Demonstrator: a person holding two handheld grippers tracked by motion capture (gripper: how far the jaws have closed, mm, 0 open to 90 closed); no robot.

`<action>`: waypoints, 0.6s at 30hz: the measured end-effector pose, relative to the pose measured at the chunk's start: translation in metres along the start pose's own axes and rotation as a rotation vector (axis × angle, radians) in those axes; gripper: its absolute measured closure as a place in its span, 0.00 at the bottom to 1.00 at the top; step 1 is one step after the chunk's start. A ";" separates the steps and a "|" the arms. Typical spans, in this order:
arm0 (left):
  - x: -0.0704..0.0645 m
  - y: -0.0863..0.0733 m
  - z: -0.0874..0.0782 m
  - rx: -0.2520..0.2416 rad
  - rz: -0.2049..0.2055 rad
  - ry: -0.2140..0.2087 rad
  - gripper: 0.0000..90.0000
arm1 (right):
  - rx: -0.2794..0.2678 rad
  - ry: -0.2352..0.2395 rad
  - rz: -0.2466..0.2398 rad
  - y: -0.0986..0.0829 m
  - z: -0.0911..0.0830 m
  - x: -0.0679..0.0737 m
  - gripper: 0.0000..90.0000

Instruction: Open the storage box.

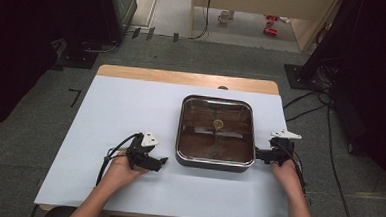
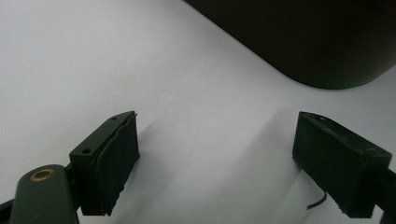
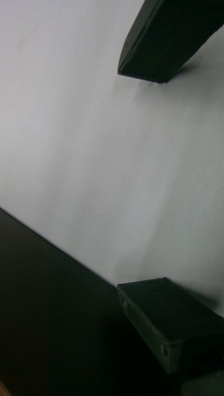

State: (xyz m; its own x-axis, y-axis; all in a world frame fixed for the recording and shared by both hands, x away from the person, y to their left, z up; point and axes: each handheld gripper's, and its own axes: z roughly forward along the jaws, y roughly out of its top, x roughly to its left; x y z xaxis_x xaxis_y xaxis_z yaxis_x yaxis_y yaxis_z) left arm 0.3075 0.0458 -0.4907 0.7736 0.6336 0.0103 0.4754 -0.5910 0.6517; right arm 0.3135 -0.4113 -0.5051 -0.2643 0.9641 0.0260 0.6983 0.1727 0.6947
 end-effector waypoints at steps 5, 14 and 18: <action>0.001 0.005 0.000 0.038 -0.002 -0.002 0.17 | 0.000 0.000 0.000 0.000 0.000 0.000 0.00; 0.014 0.014 -0.006 0.097 -0.064 -0.078 0.29 | 0.000 -0.001 0.000 0.000 0.000 0.000 0.00; 0.019 0.018 -0.011 0.114 -0.080 -0.108 0.34 | -0.001 -0.001 0.000 0.000 0.000 0.000 0.00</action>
State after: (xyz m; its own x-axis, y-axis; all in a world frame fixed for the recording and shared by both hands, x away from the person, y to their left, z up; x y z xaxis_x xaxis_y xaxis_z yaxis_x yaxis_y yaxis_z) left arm 0.3262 0.0527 -0.4706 0.7690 0.6272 -0.1237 0.5769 -0.5973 0.5572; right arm 0.3134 -0.4112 -0.5051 -0.2639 0.9642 0.0252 0.6977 0.1728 0.6952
